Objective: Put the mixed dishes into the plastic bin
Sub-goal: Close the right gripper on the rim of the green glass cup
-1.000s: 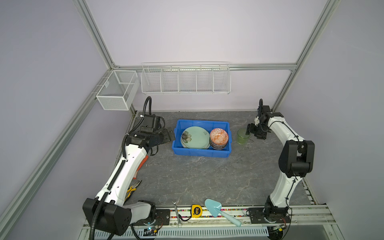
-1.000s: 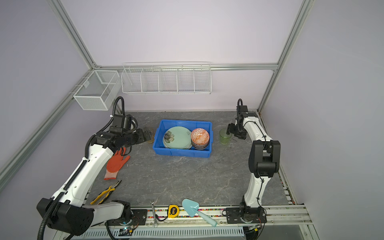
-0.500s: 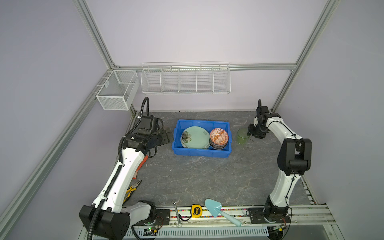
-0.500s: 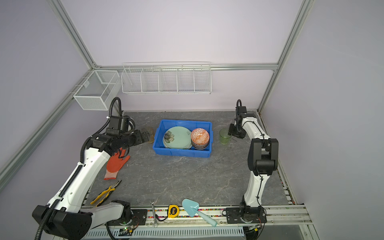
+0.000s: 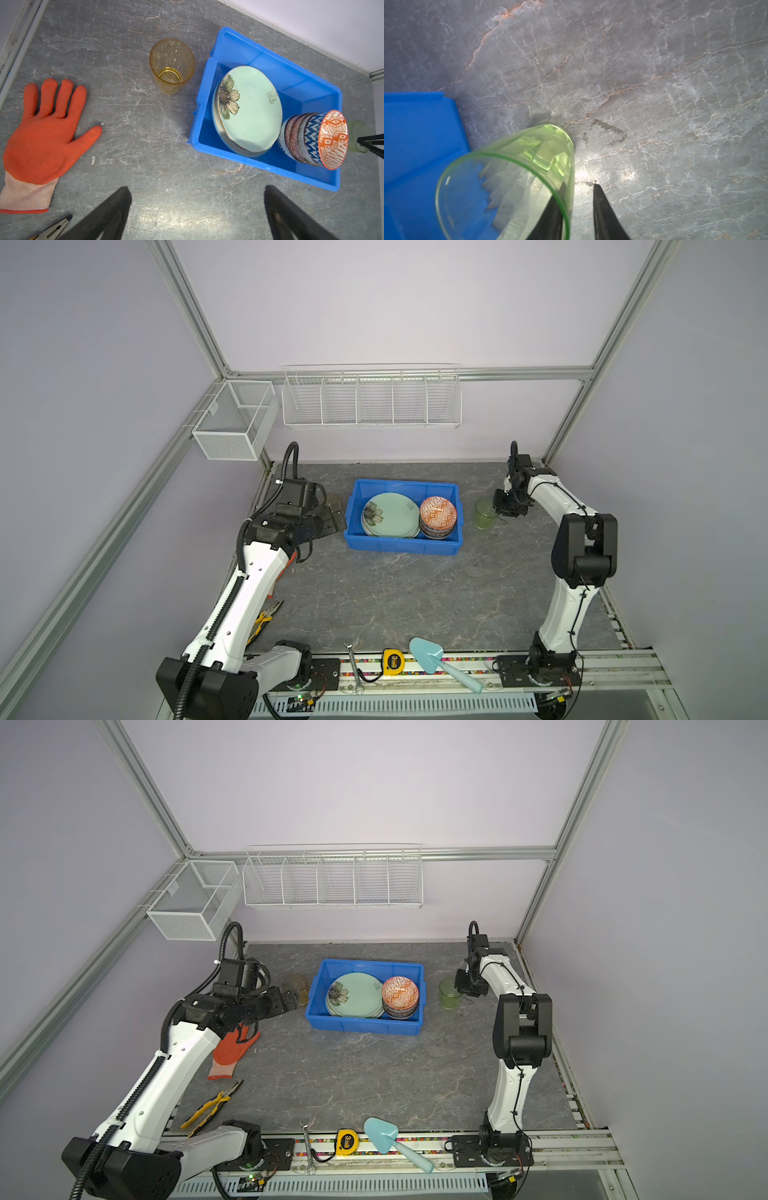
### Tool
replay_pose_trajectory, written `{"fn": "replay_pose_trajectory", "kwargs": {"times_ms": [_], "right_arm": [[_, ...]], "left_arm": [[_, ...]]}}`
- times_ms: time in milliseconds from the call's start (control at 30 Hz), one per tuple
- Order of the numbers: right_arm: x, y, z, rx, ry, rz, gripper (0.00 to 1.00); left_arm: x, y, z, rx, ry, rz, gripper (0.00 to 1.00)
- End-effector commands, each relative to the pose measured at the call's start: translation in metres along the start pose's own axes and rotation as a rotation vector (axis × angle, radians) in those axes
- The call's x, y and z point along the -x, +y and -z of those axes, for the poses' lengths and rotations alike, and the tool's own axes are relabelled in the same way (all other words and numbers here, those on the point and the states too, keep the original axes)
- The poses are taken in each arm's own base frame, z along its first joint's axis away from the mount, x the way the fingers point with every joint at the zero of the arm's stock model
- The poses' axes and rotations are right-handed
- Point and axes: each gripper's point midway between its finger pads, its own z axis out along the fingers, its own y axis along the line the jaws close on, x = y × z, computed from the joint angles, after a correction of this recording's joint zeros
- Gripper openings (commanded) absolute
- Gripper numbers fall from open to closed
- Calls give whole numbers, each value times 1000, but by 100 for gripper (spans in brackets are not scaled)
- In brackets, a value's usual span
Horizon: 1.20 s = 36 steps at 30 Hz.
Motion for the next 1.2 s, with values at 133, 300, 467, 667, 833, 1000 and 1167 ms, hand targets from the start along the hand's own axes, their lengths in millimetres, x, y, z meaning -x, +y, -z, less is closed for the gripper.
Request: {"fn": "replay_pose_trajectory", "kwargs": {"times_ms": [133, 300, 467, 667, 833, 1000, 1167], "right_arm": [[3, 8, -2, -3, 3, 25, 18], [2, 10, 0, -6, 1, 41, 9], [0, 11, 3, -4, 5, 54, 7], [1, 12, 21, -4, -21, 69, 7], [1, 11, 50, -5, -49, 93, 7], [-4, 14, 82, 11, -64, 107, 7], [-2, 24, 116, 25, -110, 139, 7]], "left_arm": [[-6, 7, -4, 22, 18, -6, 100], [-10, 10, -4, 27, 18, -3, 100], [-15, 13, -7, 30, 25, 5, 100], [-15, 12, -12, 22, 34, 8, 100], [-11, 10, -14, 12, 32, 14, 100], [-8, 10, -16, 0, 37, 31, 100], [-3, 17, -19, -12, 44, 84, 100]]}}
